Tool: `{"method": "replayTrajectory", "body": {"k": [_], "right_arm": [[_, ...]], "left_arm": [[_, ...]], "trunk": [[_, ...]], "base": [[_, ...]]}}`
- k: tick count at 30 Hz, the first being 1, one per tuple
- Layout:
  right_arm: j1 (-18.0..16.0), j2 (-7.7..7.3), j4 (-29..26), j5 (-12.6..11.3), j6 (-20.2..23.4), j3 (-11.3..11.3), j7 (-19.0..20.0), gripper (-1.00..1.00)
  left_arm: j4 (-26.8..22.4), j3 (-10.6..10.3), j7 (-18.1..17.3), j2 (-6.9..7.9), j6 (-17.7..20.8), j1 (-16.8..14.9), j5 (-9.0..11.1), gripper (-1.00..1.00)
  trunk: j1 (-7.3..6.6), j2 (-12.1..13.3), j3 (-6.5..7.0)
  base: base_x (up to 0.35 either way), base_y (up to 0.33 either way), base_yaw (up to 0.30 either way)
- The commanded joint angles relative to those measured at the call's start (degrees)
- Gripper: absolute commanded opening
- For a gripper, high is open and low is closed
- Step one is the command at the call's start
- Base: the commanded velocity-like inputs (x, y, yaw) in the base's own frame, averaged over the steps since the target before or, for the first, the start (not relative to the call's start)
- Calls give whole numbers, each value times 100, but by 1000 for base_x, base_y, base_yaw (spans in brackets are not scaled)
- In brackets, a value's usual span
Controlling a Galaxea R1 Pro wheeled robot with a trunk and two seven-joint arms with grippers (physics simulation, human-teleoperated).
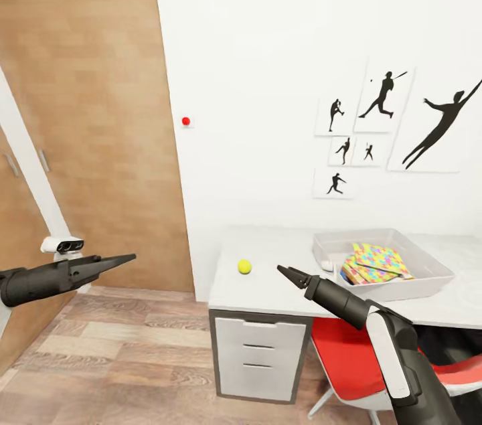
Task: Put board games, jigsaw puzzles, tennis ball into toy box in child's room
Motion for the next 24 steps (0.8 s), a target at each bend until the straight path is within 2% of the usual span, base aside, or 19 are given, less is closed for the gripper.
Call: {"method": "replayTrajectory", "body": {"k": [1,9,18,24], "right_arm": [[-4,-3,0,-20,35,-9,10,100],[-4,0,3,-18,32,-12,15,100],[-4,-1,11,-12,29,-15,7,100],[-4,-6,12,-15,23,-15,14,100]], "left_arm": [[6,5,-24,3,61,-5,-9,100],[13,23,-24,7,61,-5,-26,100],[15,25,-24,7,61,-5,-28,100],[13,29,-24,7,61,-5,-24,100]], "trunk": [[4,-11,-11],[4,-11,-11],[4,-11,-11],[4,-11,-11]], "base": [[64,233,95],[168,208,27],[54,34,1],[199,148,0]]}}
